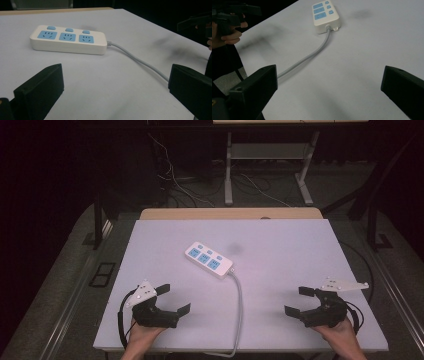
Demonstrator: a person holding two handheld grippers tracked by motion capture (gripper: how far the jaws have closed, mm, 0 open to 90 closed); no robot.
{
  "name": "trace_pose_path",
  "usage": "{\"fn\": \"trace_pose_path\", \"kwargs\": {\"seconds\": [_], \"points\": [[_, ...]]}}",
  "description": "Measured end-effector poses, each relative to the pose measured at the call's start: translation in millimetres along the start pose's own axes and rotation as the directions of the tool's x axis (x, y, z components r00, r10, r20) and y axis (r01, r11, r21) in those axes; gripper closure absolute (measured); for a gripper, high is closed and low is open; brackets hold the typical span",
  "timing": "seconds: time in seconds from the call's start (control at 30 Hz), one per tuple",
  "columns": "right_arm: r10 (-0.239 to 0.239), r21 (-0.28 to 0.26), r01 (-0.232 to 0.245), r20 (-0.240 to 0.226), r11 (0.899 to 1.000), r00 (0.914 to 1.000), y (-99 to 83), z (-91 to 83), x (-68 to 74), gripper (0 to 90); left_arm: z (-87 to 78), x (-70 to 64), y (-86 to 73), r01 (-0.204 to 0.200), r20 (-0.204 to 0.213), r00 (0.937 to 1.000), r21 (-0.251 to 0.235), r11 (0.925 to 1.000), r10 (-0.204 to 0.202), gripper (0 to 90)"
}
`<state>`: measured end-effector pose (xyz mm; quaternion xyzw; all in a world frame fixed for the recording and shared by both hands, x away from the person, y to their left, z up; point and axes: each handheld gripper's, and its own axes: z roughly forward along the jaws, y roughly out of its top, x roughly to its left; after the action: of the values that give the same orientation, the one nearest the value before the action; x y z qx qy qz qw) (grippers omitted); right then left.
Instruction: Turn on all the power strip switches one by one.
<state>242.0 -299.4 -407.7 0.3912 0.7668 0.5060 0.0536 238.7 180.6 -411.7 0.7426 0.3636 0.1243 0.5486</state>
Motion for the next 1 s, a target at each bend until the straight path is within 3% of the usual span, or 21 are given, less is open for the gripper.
{"fn": "trace_pose_path", "kwargs": {"seconds": [0.4,0.8,1.0], "points": [[0.012,0.017,-0.012,-0.003,1.0,0.9999,-3.1,2.8,0.0,0.5,0.6,-1.4,0.8,-0.003,0.027,0.9996,0.015,0.9999,0.002,0.0],[0.023,0.028,-0.023,0.002,0.999,0.9997,-5.1,2.7,-3.1,0.5,4.6,-4.8,5.7,-0.032,0.059,0.9979,0.087,0.9957,0.027,0.0],[0.023,0.024,-0.023,0.004,0.999,0.9997,-5.0,1.5,-2.6,0.5,5.1,-3.0,9.9,-0.024,0.07,0.9974,0.121,0.9923,0.015,0.0]]}}
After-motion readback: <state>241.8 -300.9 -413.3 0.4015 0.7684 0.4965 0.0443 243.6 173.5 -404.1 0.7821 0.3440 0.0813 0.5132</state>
